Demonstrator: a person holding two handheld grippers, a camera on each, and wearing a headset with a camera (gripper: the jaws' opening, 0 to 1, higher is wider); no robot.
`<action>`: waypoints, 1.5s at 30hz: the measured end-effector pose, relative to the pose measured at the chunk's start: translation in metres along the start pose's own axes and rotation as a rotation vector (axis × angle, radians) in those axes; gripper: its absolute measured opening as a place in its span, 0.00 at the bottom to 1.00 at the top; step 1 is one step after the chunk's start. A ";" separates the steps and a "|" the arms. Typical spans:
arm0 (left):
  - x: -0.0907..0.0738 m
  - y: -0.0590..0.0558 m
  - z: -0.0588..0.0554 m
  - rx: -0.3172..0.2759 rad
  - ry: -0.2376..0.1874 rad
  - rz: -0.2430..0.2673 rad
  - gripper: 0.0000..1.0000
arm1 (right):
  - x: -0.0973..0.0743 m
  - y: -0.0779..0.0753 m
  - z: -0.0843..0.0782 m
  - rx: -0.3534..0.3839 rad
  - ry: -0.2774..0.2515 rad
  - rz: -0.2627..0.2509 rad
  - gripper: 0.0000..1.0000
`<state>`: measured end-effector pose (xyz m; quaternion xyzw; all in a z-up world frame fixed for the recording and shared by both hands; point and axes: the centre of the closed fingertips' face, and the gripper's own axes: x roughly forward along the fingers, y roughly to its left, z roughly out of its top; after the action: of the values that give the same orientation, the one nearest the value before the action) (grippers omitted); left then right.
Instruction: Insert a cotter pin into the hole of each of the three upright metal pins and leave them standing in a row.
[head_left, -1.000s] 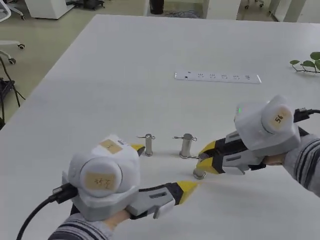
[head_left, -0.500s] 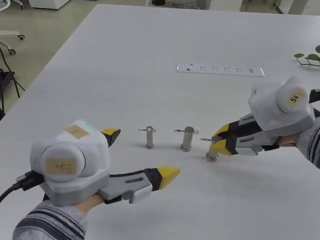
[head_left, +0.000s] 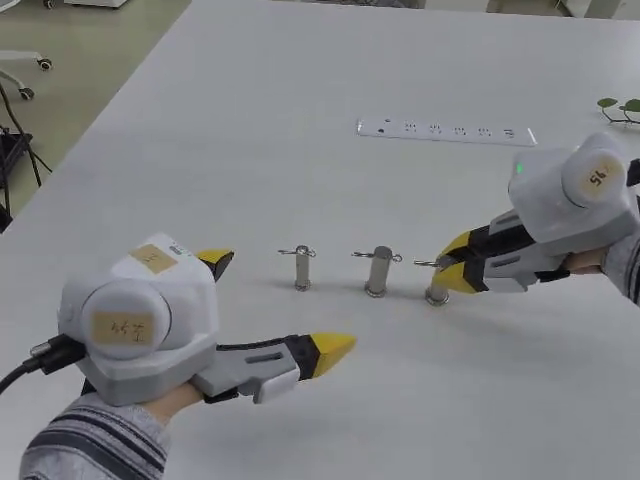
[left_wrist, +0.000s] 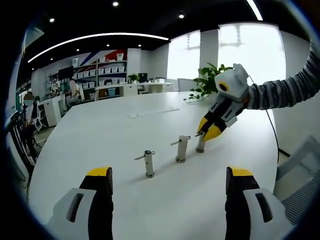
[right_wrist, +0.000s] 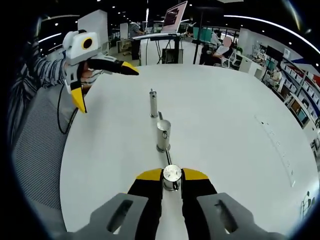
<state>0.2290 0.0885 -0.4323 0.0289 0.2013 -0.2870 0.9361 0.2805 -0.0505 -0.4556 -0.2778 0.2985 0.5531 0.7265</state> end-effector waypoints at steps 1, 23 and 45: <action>0.000 0.000 0.000 0.001 0.002 0.001 0.93 | 0.000 0.000 0.000 0.000 0.001 0.001 0.08; 0.001 0.001 -0.007 0.018 0.024 0.004 0.95 | -0.002 -0.006 -0.004 -0.020 0.009 0.046 0.09; -0.001 0.004 0.000 0.031 0.038 0.011 0.92 | -0.021 -0.013 0.011 0.122 -0.068 -0.107 0.33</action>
<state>0.2301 0.0925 -0.4322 0.0497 0.2143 -0.2843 0.9331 0.2902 -0.0587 -0.4317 -0.2295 0.2915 0.5034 0.7804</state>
